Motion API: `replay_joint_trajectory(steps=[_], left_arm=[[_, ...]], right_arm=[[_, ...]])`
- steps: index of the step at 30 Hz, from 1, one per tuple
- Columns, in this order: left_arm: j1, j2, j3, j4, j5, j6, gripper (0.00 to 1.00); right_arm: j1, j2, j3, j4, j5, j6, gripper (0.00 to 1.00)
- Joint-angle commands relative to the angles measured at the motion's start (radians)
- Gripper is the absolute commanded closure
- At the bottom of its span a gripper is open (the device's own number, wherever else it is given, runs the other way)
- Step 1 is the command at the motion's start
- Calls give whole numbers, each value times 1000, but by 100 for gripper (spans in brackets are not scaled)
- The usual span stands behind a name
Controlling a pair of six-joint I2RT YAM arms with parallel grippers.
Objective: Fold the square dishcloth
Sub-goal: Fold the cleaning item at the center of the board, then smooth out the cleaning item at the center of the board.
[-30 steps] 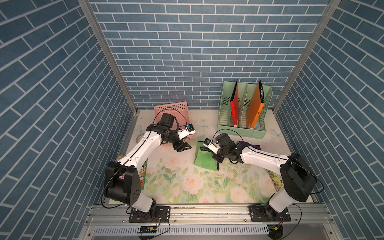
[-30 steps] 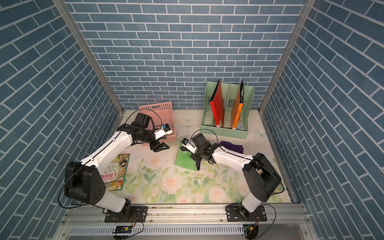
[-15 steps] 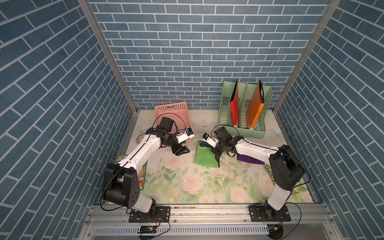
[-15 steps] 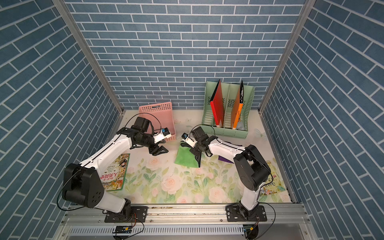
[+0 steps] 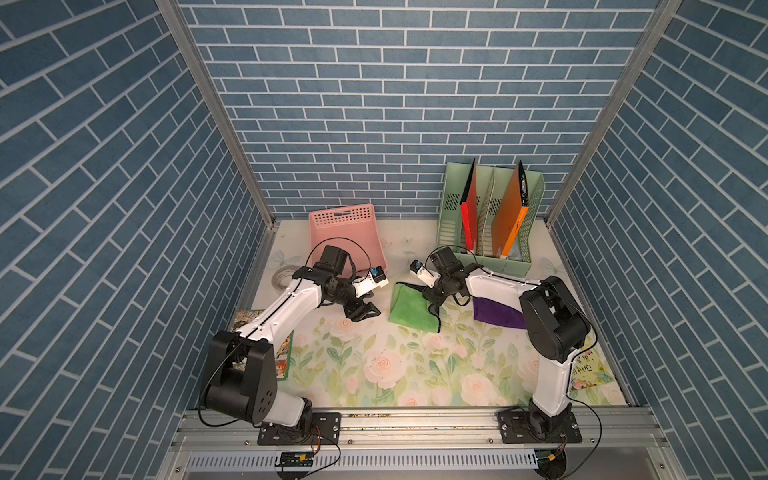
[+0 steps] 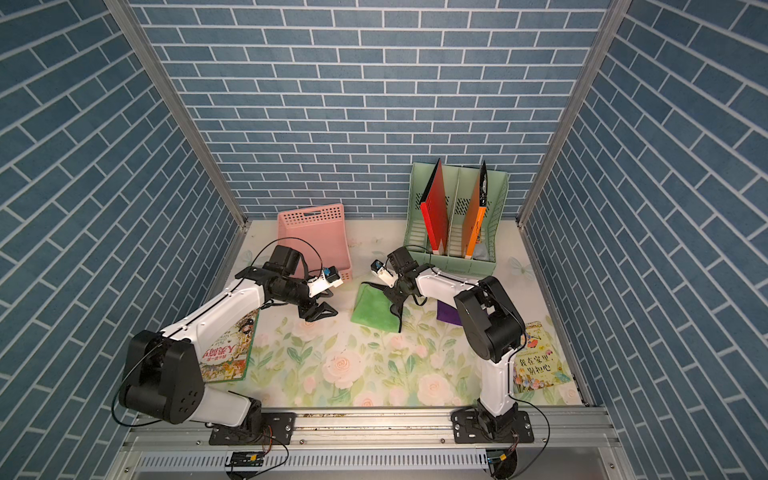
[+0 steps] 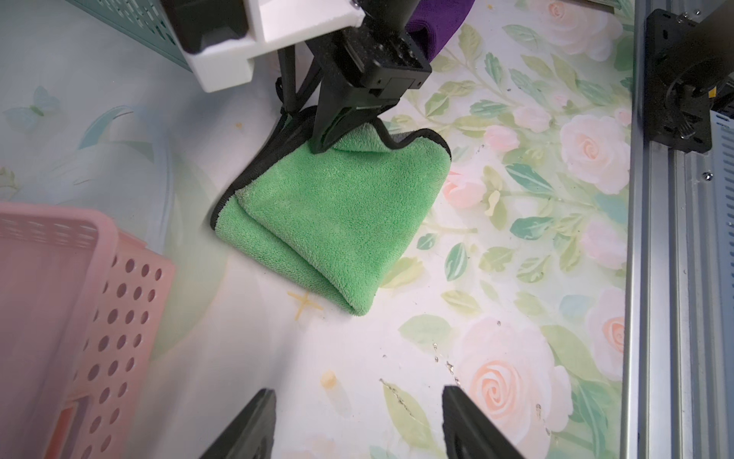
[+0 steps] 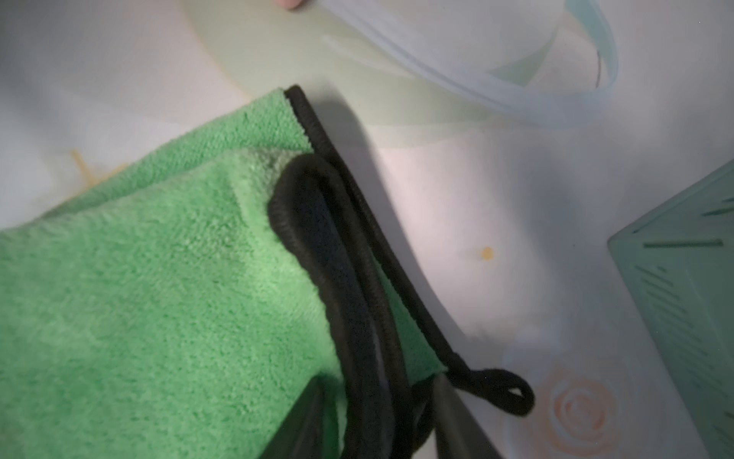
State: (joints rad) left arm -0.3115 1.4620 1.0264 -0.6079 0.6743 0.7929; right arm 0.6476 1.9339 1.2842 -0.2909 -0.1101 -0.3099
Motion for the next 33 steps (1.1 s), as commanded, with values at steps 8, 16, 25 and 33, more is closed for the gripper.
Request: replay_joint_trajectory(steps=[8, 16, 25, 33], left_arm=[[-183, 67, -64, 281, -95, -59, 35], [-199, 91, -71, 362, -125, -75, 35], [-159, 61, -80, 286, -134, -36, 36], [-56, -8, -81, 244, -87, -35, 36]], right_arm=[[-5, -35, 31, 74, -105, 71, 99], [-10, 5, 68, 111, -196, 130, 100], [-30, 40, 90, 76, -401, 136, 51], [-32, 124, 174, -17, -463, 92, 70]])
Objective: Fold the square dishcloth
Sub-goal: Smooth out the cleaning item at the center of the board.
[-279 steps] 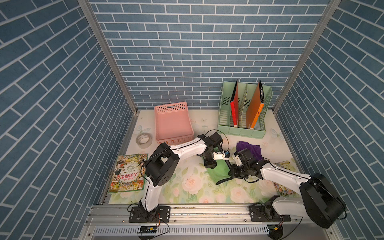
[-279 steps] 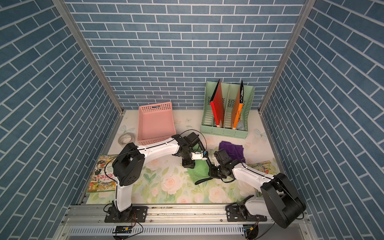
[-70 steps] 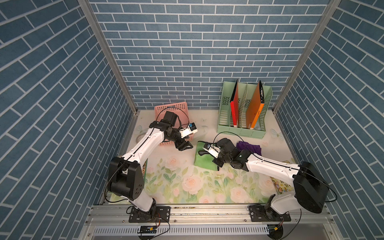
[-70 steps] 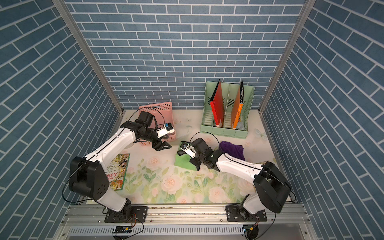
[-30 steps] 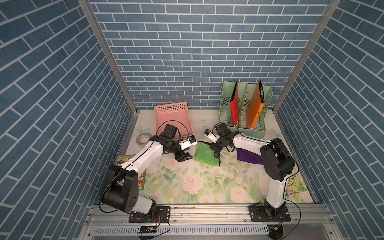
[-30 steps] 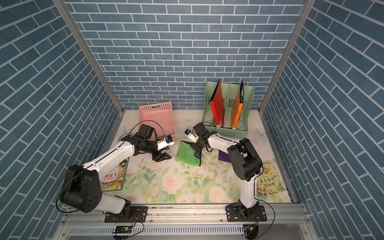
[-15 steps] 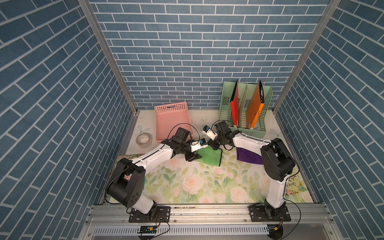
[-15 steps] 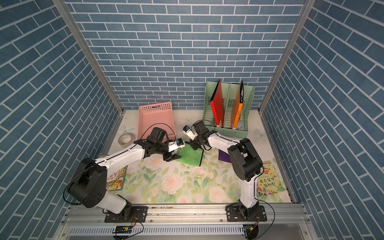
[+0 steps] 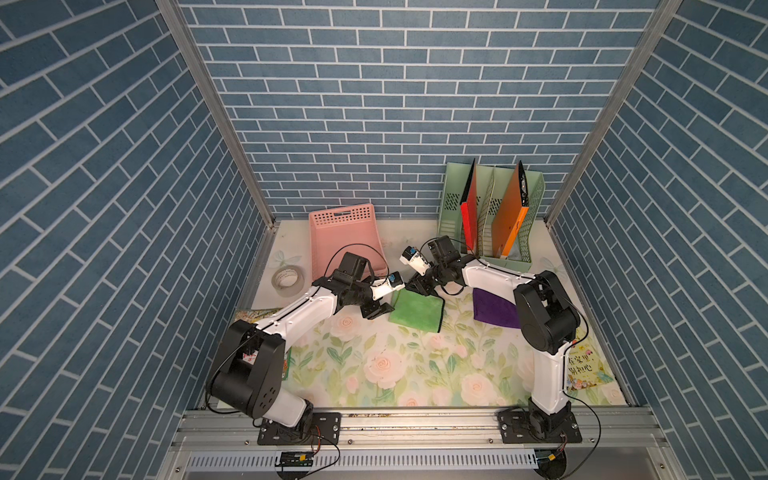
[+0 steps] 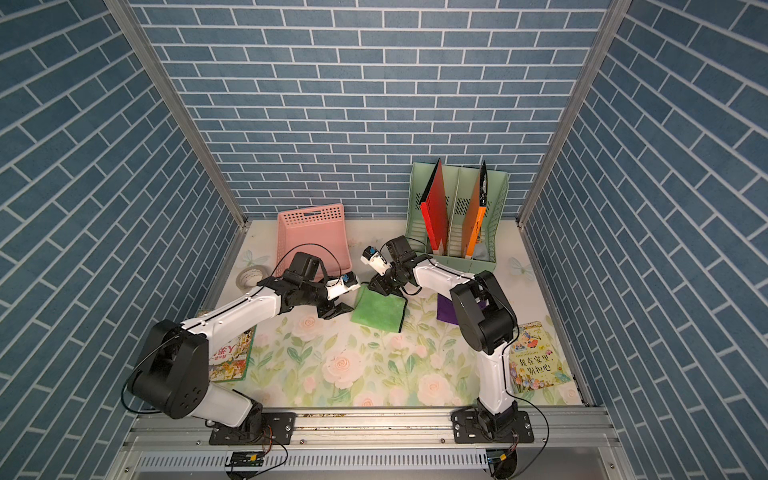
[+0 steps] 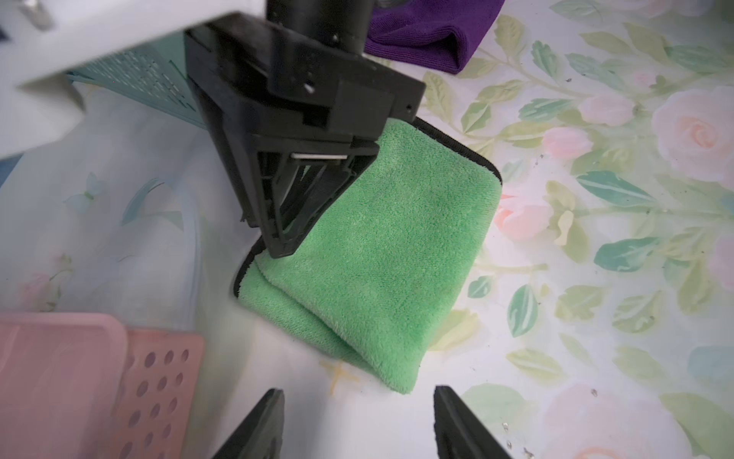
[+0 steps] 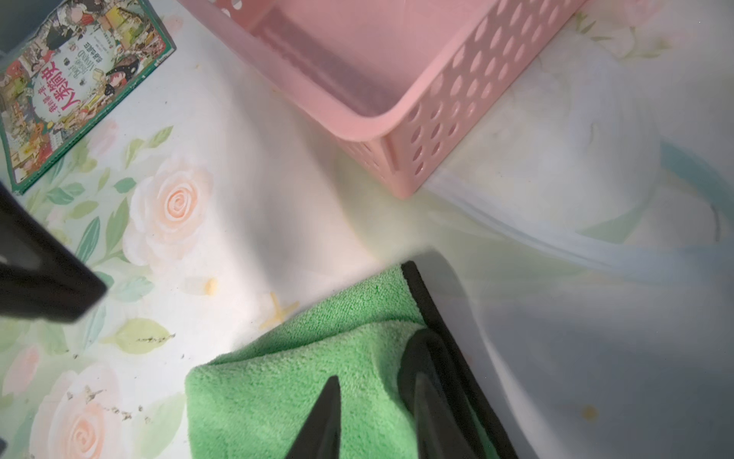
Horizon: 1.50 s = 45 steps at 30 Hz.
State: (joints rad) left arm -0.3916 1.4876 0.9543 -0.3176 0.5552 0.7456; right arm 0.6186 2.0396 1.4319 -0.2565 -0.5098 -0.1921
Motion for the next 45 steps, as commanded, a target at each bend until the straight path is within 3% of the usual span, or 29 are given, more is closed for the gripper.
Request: replay_joint_trajectory(steps=[1, 4, 5, 7, 8, 12, 16, 22, 24, 27, 28, 30, 34, 37, 40, 45], left_arm=[[31, -39, -9, -61, 32, 18, 36], [51, -55, -18, -89, 35, 31, 36], [56, -63, -22, -97, 36, 34, 36], [64, -74, -27, -111, 40, 42, 36], [66, -78, -30, -121, 43, 44, 36], [68, -88, -37, -138, 52, 43, 36], [68, -84, -28, -140, 49, 36, 35], [68, -86, -20, -152, 40, 36, 35], [69, -83, -20, -155, 28, 39, 35], [68, -81, -22, -156, 11, 41, 35], [68, -84, -20, -155, 8, 41, 35], [68, -87, -20, -156, 8, 42, 35], [68, -86, -18, -162, 7, 45, 35], [69, -83, -19, -168, 6, 47, 35], [69, -87, -23, -165, 1, 47, 35], [71, -93, -19, -173, 1, 49, 35]], right_arm=[[-3, 19, 29, -49, -65, -30, 70], [-5, 33, 58, -72, -46, -37, 71], [-4, 39, 68, -86, -29, -40, 69], [-3, 37, 66, -101, 21, -41, 53], [-5, 25, 52, -95, 35, -43, 50], [-25, -27, -11, -40, 32, -31, 49], [-28, -2, 1, -55, 22, -38, 58], [-20, 1, 9, -30, -19, -38, 93], [-16, -5, 13, -27, -21, -40, 100], [-16, -4, 20, -35, -32, -42, 100], [-16, -2, 21, -41, -35, -44, 94], [-16, 4, 24, -52, -31, -50, 72], [-16, 15, 27, -59, -27, -66, 58], [-14, 22, 40, -60, -48, -70, 61], [-14, 34, 63, -66, -51, -71, 80], [-14, 72, 99, -107, -44, -82, 79]])
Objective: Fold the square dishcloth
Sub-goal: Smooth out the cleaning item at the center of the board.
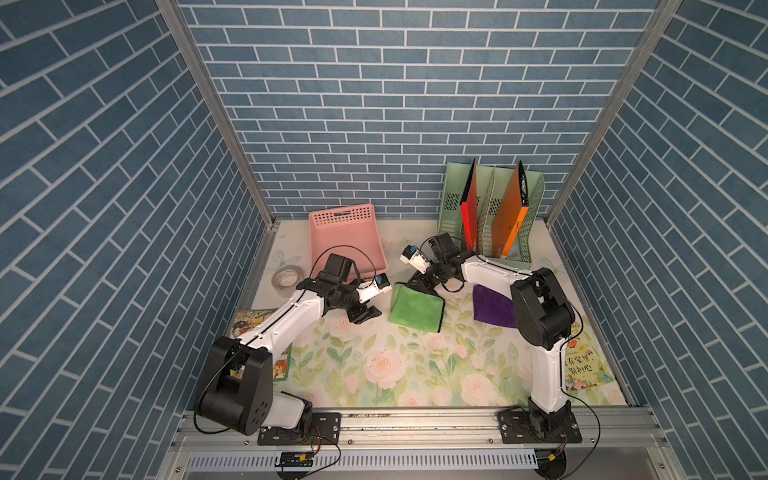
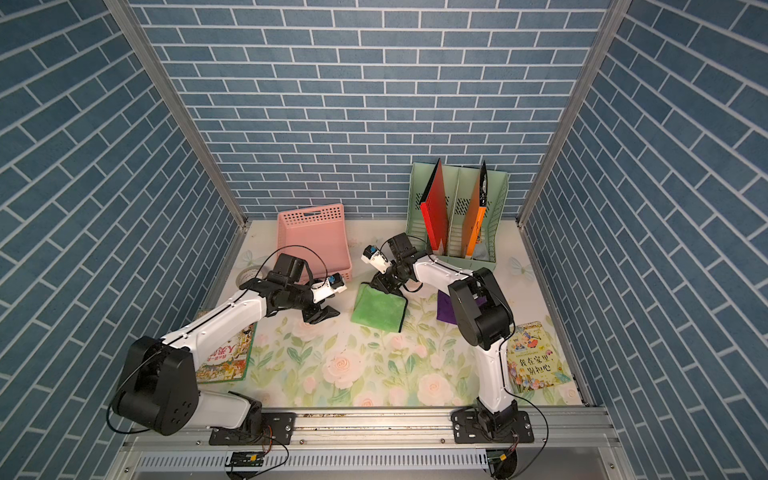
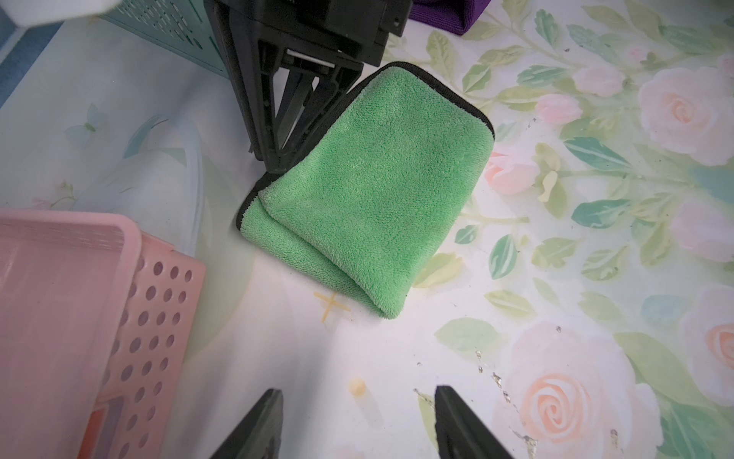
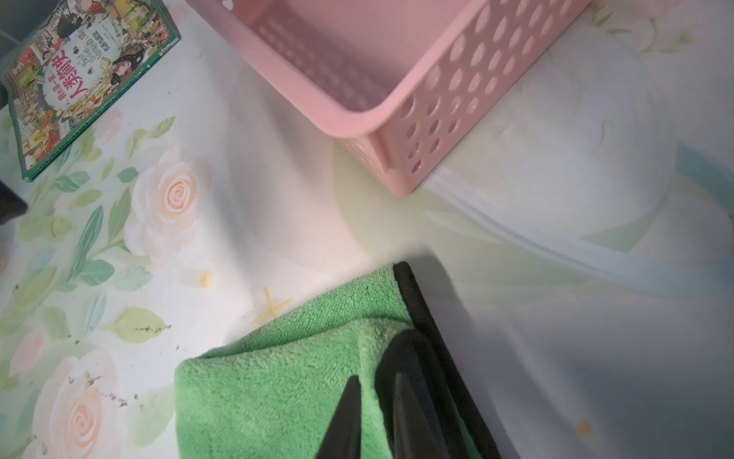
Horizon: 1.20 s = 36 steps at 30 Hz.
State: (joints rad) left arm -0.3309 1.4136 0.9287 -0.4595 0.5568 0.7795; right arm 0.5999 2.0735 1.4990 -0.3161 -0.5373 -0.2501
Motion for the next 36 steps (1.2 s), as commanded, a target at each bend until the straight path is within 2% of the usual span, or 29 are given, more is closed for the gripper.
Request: replay_joint_trajectory(steps=[1, 4, 6, 8, 10, 14, 16, 25, 36], left_arm=[[10, -20, 8, -34, 0, 16, 35], [11, -21, 9, -40, 0, 21, 35], [12, -19, 9, -40, -3, 22, 35], [12, -16, 11, -41, -1, 21, 35], [12, -15, 15, -41, 2, 17, 35], [13, -21, 13, -39, -1, 17, 35], [14, -24, 13, -41, -8, 21, 35], [19, -21, 15, -39, 3, 21, 34], [18, -6, 1, -17, 30, 7, 34]], right_arm=[[4, 43, 36, -53, -15, -26, 76], [5, 37, 28, -65, -9, -35, 61], [4, 28, 18, -64, -5, -41, 59], [4, 31, 15, -65, -5, -43, 61], [4, 39, 16, -65, -11, -41, 69], [6, 49, 27, -61, -29, -32, 94], [6, 47, 33, -61, -33, -32, 100], [24, -1, 65, -41, -33, -29, 100], [39, 63, 121, -26, -66, -5, 100]])
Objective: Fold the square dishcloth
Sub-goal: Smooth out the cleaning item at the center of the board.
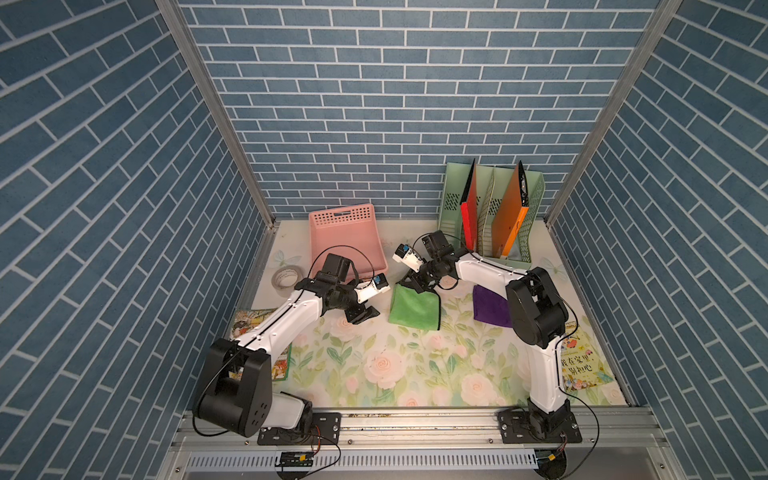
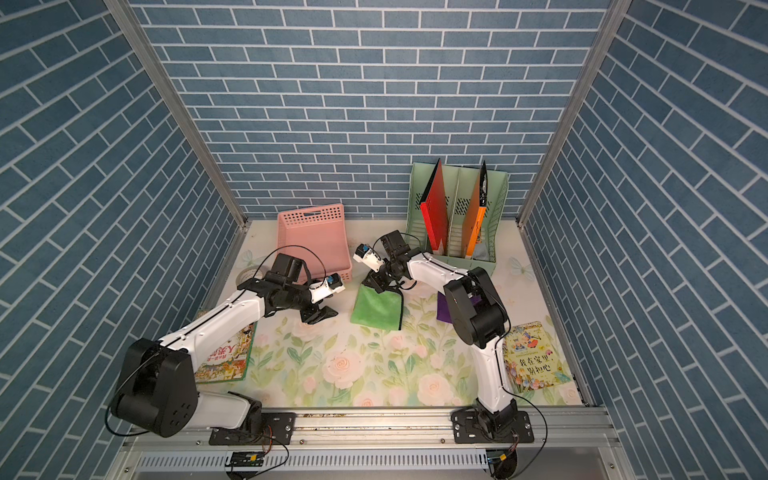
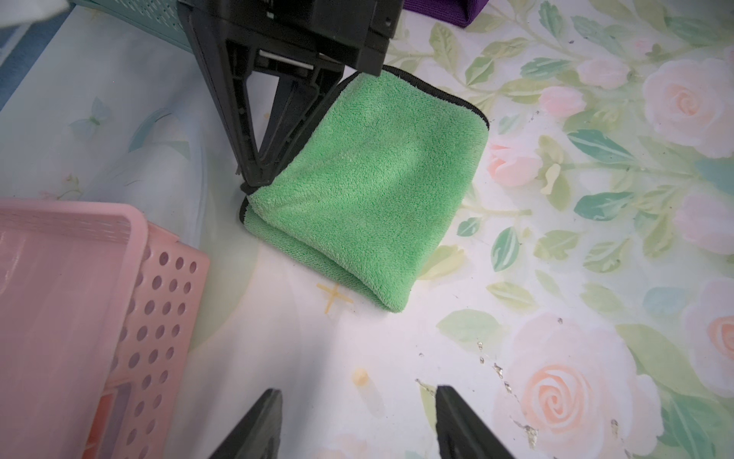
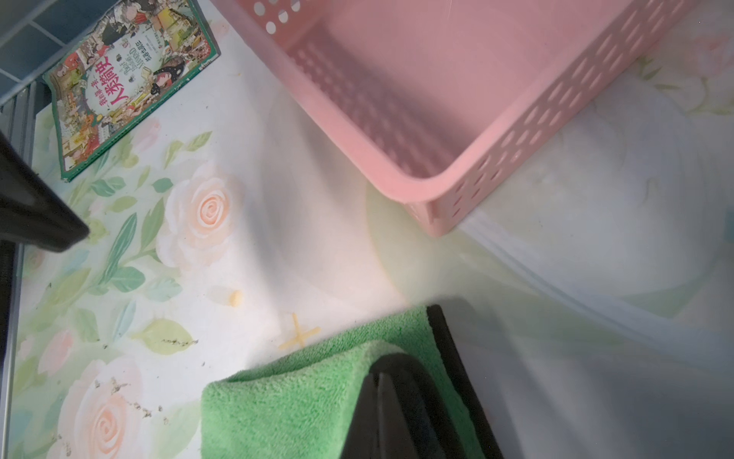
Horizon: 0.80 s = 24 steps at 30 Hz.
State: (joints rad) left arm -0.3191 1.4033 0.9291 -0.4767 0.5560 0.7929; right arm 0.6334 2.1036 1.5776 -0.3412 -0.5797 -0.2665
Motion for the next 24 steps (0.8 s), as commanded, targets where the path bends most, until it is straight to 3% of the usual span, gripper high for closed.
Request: replay_joint_trajectory(steps=[1, 8, 9, 12, 14, 16, 17, 18, 24], left_arm=[[5, 9, 0, 5, 37, -9, 34], [-55, 53, -11, 145, 41, -87, 34], [-74, 62, -14, 172, 30, -101, 34], [-139, 107, -21, 269, -14, -124, 35], [-169, 138, -30, 326, -42, -130, 35], [-191, 164, -33, 375, -61, -133, 36], [-199, 178, -33, 396, -77, -138, 36], [-204, 190, -33, 413, -88, -143, 37], [-206, 242, -50, 500, -151, -165, 38]], right_arm=[[7, 43, 49, -5, -22, 10, 100], [5, 145, 112, -37, 19, 7, 100], [4, 151, 112, -34, 25, 15, 96], [-1, 148, 104, -10, 30, 49, 78], [-8, 125, 83, 30, 25, 93, 53], [-20, 100, 59, 76, -4, 137, 38], [-30, 62, 40, 107, -24, 167, 8], [-38, 32, 16, 145, -41, 196, 1], [-115, -185, -157, 304, -30, 351, 0]])
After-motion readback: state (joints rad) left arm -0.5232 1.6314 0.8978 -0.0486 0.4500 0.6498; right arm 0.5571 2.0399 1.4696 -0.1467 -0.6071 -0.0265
